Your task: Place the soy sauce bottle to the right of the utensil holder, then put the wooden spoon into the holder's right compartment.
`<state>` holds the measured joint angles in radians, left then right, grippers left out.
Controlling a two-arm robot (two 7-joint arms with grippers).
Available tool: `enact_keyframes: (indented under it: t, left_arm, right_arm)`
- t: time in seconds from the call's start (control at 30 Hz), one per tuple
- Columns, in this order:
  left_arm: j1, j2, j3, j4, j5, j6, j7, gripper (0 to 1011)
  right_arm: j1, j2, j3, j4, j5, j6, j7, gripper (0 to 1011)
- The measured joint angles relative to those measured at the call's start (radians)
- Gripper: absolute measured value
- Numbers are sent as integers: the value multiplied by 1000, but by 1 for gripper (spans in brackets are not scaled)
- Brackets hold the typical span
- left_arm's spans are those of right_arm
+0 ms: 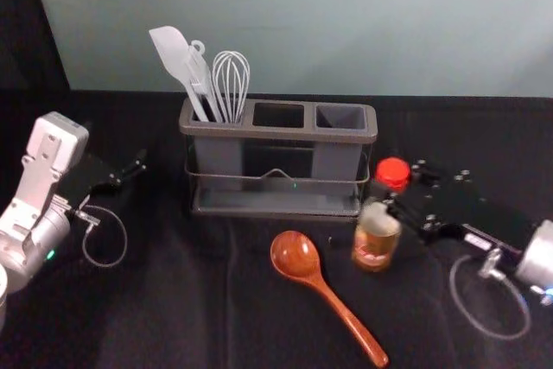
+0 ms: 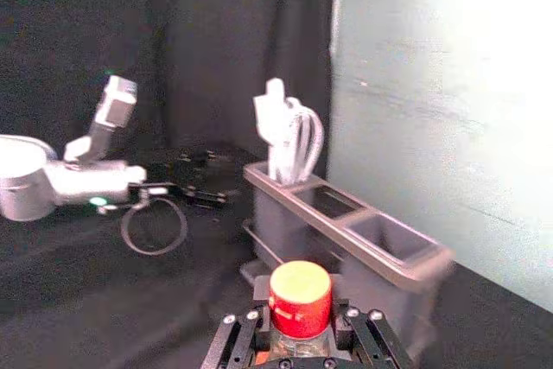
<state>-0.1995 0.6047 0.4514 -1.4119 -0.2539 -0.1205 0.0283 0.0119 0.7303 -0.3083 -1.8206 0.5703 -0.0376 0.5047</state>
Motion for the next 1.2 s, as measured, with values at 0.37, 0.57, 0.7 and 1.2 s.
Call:
enact_keyframes:
  t: [0.37, 0.57, 0.7, 1.2]
  left_arm:
    - [0, 0, 0, 0, 0, 0, 0, 1005]
    - [0, 0, 0, 0, 0, 0, 0, 1005]
    - [0, 0, 0, 0, 0, 0, 0, 1005]
    - [0, 0, 0, 0, 0, 0, 0, 1005]
  right_arm:
    - [-34, 4, 87, 23, -12, -14, -24, 387]
    - [-14, -16, 108, 49, -25, -6, -40, 387]
    - [16, -43, 115, 86, -32, 1, -44, 387]
    - [143, -139, 71, 239, -80, 4, -34, 387]
